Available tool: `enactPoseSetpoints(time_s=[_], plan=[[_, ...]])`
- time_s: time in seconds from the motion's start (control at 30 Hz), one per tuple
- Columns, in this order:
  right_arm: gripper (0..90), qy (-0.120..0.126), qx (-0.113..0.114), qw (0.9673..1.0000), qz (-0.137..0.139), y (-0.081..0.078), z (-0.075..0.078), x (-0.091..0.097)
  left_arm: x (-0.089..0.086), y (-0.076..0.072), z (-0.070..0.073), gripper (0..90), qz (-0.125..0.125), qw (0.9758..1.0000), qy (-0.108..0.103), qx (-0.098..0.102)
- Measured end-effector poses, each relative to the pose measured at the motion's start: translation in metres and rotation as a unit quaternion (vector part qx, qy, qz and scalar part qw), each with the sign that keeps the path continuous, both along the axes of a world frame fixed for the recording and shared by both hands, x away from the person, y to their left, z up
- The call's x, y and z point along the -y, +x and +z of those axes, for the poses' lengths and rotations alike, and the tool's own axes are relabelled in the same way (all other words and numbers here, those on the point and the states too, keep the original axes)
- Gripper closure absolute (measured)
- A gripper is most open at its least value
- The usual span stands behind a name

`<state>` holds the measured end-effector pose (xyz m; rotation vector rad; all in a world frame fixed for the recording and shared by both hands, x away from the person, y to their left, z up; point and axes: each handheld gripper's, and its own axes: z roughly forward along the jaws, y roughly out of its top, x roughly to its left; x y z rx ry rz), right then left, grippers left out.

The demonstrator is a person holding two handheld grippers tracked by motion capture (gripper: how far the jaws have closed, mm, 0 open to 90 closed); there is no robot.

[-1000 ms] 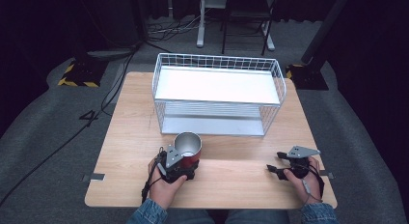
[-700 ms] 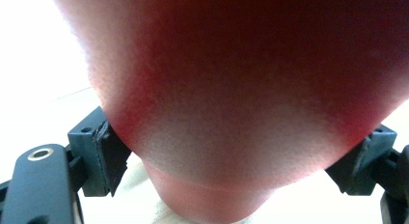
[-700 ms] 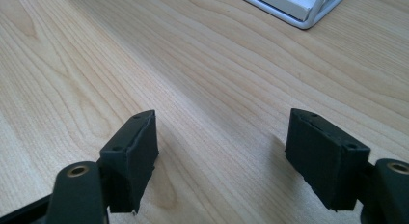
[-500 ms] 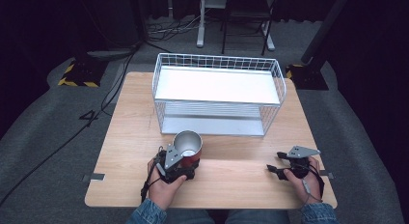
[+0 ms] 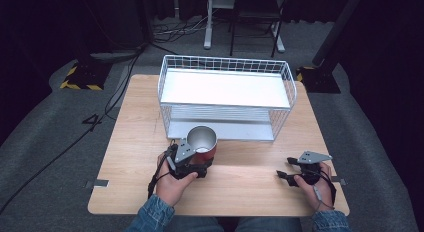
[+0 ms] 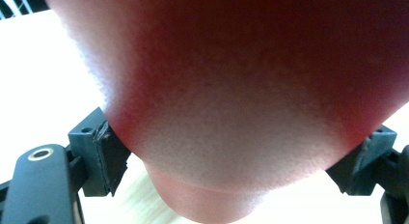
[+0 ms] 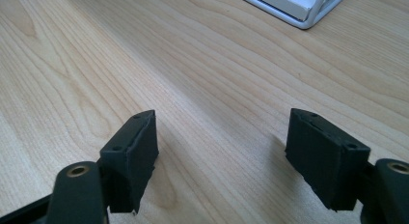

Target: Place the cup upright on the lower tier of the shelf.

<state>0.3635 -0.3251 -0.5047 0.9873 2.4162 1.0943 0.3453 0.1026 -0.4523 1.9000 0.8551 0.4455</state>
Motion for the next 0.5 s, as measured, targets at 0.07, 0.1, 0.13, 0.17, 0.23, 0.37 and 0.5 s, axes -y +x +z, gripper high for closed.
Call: enactPoseSetpoints(time_s=[0.07,0.1,0.13,0.17,0.23,0.37,0.5], plan=[[27.4,0.000,0.000,1.0000,0.000,0.000,0.000,0.000,0.002,0.005,0.002,16.4,-0.006,1.0000,0.002,-0.001],[27.4,0.000,0.000,1.0000,0.000,0.000,0.000,0.000,0.003,0.008,0.002,16.4,-0.007,1.0000,-0.001,-0.004],[27.4,0.000,0.000,1.0000,0.000,0.000,0.000,0.000,0.004,0.012,0.002,16.4,-0.008,1.0000,0.001,-0.005],[27.4,0.000,0.000,1.0000,0.000,0.000,0.000,0.000,0.005,0.014,0.002,16.4,-0.008,0.9999,0.002,-0.006],[27.3,0.000,0.000,1.0000,0.000,0.000,0.000,0.000,0.007,0.021,0.001,16.4,-0.009,0.9999,0.004,-0.007],[27.4,0.000,0.000,1.0000,0.000,0.000,0.000,0.000,0.010,0.033,0.001,16.4,-0.009,0.9999,0.008,-0.007],[27.3,-0.001,0.000,1.0000,0.000,0.000,0.000,0.000,0.015,0.043,-0.003,16.4,-0.005,1.0000,0.002,-0.006]])
